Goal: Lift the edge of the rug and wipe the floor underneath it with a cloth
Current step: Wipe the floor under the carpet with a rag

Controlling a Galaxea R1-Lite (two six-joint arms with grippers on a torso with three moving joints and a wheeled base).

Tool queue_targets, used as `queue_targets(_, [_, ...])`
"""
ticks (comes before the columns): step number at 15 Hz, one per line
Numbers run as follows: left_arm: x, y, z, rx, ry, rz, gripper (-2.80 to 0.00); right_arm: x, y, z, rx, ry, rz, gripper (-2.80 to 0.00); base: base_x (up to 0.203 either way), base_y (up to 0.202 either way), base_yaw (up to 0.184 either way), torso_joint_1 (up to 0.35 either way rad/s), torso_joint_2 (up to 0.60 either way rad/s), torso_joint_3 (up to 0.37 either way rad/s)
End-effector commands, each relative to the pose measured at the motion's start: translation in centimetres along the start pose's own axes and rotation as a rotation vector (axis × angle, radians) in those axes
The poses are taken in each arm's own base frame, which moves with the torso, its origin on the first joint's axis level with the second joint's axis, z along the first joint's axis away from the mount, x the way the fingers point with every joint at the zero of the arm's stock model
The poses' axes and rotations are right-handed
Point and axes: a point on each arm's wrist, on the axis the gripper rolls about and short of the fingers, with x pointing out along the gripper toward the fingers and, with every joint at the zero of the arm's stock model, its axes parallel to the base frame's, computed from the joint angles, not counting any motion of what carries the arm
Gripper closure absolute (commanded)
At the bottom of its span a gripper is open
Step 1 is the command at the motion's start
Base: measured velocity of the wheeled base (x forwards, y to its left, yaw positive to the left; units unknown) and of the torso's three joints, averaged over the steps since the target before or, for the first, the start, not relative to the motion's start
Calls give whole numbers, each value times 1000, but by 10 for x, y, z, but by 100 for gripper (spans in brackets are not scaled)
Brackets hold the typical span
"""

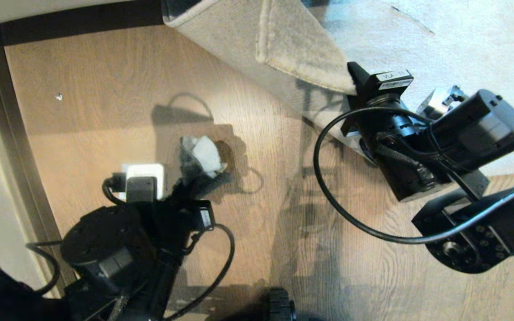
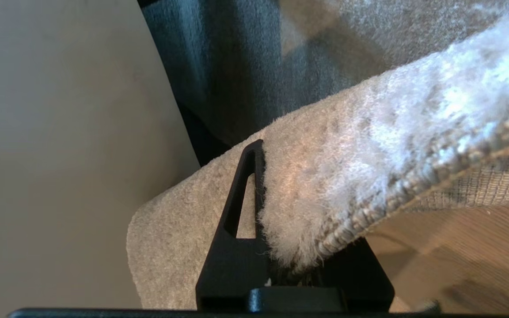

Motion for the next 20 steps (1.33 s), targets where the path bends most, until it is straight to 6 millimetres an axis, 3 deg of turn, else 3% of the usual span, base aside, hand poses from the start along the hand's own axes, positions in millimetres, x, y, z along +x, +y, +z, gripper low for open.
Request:
queue_targets(1, [-28,-34,-5,-6,13,-104,0,0,0,0,18,-6,31,0,0,0,0,0,0,0])
queue_targets(2, [-34,-51,-7,-12,14,-127,0,0,-1,0,18,-5,31,0,0,0,0,0,0,0])
queue_targets(5, [-25,-93,-14,-50,-7,-142,0,1,-2,-1,12,-4,28,0,0,0,0,0,0,0])
queue_targets(10, [9,-118,-35,-65,-19,-86,0,0,1,1,6,-8,35,0,0,0,0,0,0,0])
queue_targets(14, [45,-106,-38,-72,-40,11,0,0,4,1,-3,-9,41,0,0,0,0,0,0,0])
queue_targets(20, [102,-44,-30,-68,-77,168,0,0,4,1,-6,-1,45,0,0,0,0,0,0,0])
